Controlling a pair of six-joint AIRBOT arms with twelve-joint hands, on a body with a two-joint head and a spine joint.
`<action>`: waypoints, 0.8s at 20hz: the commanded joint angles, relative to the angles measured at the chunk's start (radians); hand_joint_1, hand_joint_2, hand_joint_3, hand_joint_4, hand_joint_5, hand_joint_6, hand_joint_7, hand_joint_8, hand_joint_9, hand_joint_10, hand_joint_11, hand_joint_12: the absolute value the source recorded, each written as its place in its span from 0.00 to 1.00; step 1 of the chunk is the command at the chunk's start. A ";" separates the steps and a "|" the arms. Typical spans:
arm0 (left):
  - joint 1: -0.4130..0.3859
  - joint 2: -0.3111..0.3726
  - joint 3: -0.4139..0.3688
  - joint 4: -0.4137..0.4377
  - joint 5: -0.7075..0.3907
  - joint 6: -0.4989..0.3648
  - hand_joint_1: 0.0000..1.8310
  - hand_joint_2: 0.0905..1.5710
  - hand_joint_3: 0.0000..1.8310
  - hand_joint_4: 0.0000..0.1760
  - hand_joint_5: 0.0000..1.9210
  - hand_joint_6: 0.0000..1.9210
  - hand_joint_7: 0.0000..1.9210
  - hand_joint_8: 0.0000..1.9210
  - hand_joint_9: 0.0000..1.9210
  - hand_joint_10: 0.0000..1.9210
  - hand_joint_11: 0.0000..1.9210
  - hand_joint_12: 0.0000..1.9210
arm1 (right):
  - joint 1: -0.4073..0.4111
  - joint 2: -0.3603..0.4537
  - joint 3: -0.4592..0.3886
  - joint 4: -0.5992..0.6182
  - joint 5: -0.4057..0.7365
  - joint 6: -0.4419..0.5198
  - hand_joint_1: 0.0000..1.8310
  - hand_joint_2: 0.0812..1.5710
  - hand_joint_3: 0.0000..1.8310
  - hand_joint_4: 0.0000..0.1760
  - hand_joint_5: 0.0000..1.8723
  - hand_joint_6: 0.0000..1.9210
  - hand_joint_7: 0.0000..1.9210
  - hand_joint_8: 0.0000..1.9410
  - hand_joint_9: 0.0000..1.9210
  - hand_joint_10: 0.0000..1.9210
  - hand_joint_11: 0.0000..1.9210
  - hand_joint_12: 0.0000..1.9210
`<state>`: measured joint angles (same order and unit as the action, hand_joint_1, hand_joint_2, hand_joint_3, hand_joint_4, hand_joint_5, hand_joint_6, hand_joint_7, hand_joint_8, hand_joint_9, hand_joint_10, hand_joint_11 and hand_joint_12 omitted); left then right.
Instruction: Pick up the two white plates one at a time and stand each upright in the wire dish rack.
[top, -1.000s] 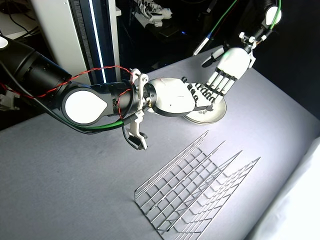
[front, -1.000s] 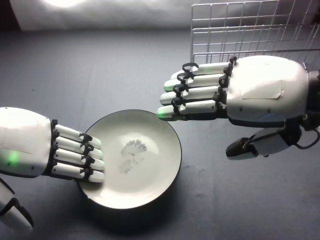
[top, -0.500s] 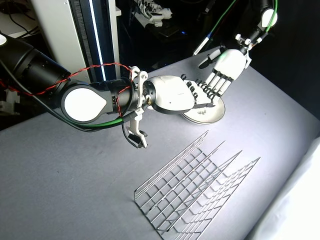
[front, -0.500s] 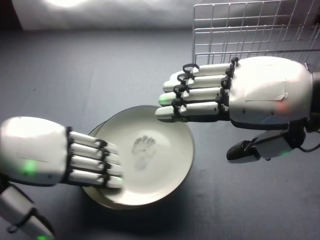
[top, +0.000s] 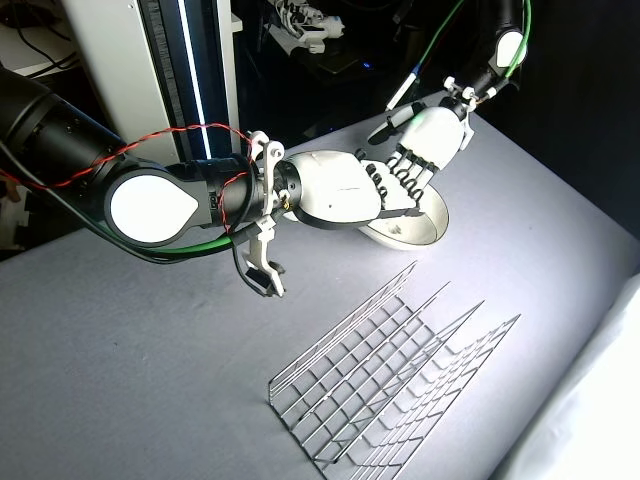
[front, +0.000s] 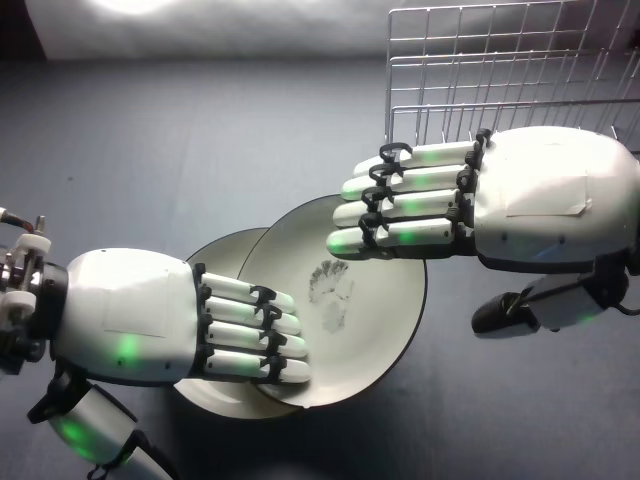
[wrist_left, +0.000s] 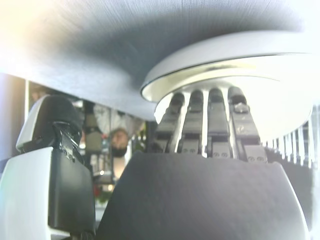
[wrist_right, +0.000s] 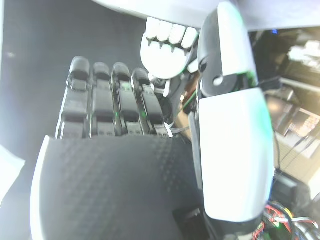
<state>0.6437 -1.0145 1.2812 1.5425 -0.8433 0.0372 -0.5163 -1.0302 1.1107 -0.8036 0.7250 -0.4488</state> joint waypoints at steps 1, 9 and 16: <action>-0.004 -0.026 -0.018 0.019 -0.031 0.007 0.00 0.69 0.00 0.00 0.00 0.00 0.00 0.00 0.00 0.00 0.00 0.00 | 0.003 -0.001 -0.005 0.047 0.078 0.000 0.60 0.62 0.00 0.00 0.07 0.00 0.06 0.00 0.04 0.00 0.00 0.17; -0.019 -0.028 -0.038 0.002 -0.018 0.006 0.00 0.68 0.00 0.00 0.00 0.00 0.00 0.00 0.00 0.00 0.00 0.00 | -0.002 -0.113 0.049 0.045 0.026 0.001 0.64 0.65 0.00 0.00 0.15 0.02 0.14 0.01 0.14 0.02 0.00 0.43; -0.012 -0.031 -0.036 0.002 -0.018 0.006 0.00 0.68 0.00 0.00 0.00 0.00 0.00 0.00 0.00 0.00 0.01 0.01 | -0.002 -0.189 0.111 0.045 0.007 -0.001 0.69 0.72 0.00 0.00 0.32 0.02 0.34 0.01 0.33 0.03 0.07 0.63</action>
<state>0.6254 -1.0260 1.2560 1.5387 -0.8177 0.0395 -0.5251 -1.2232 1.2240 -0.7990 0.6384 -0.4480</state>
